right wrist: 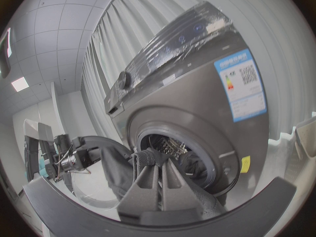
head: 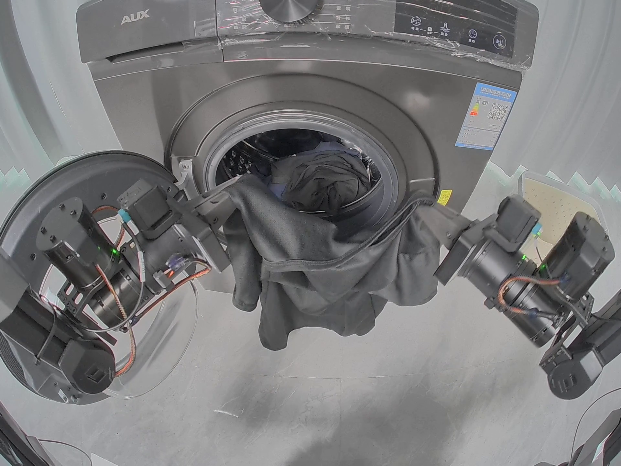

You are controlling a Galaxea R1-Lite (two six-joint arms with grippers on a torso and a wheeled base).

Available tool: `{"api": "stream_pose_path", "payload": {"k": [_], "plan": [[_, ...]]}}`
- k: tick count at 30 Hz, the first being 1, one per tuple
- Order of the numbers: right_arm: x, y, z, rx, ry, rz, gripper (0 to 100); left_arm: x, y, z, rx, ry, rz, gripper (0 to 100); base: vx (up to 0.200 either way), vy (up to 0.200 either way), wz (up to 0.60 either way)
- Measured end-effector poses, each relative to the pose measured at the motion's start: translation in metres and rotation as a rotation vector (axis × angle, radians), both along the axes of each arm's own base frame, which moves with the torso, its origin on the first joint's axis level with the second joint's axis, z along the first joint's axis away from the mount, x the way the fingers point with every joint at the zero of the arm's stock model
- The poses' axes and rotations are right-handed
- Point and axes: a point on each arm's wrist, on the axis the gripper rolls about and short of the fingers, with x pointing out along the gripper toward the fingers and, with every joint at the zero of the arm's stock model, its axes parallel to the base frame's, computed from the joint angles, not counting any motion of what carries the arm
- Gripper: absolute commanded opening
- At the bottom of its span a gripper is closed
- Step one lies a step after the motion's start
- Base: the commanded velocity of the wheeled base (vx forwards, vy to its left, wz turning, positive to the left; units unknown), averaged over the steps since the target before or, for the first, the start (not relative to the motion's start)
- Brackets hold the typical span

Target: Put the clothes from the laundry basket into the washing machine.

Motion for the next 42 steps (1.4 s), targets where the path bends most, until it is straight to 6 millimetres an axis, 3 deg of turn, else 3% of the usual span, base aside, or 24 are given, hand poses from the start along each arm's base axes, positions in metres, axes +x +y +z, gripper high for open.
{"api": "stream_pose_path", "payload": {"k": [6,7,14,24,29,42], "plan": [[-0.005,0.027,-0.03,-0.051,0.089,0.059,0,0.006,-0.01,0.007,-0.024,-0.029,-0.005,0,0.0,0.0,0.0],[-0.006,0.032,-0.035,-0.061,0.103,0.071,100,0.006,-0.011,0.008,-0.027,-0.032,-0.006,0,0.0,0.0,0.0],[-0.012,0.062,-0.072,-0.142,0.188,0.141,100,0.005,-0.017,0.011,-0.036,-0.043,-0.021,0,0.0,0.0,0.0],[-0.023,0.056,-0.123,-0.3,0.343,0.15,100,0.002,-0.016,0.018,-0.049,-0.06,-0.026,0,0.0,0.0,0.0],[-0.009,0.055,-0.133,-0.308,0.359,0.12,100,0.0,-0.016,0.021,-0.056,-0.069,-0.028,0,0.0,0.0,0.0],[0.057,0.077,-0.144,-0.237,0.264,0.058,100,-0.007,-0.017,0.025,-0.063,-0.079,-0.044,0,0.0,0.0,0.0]]}}
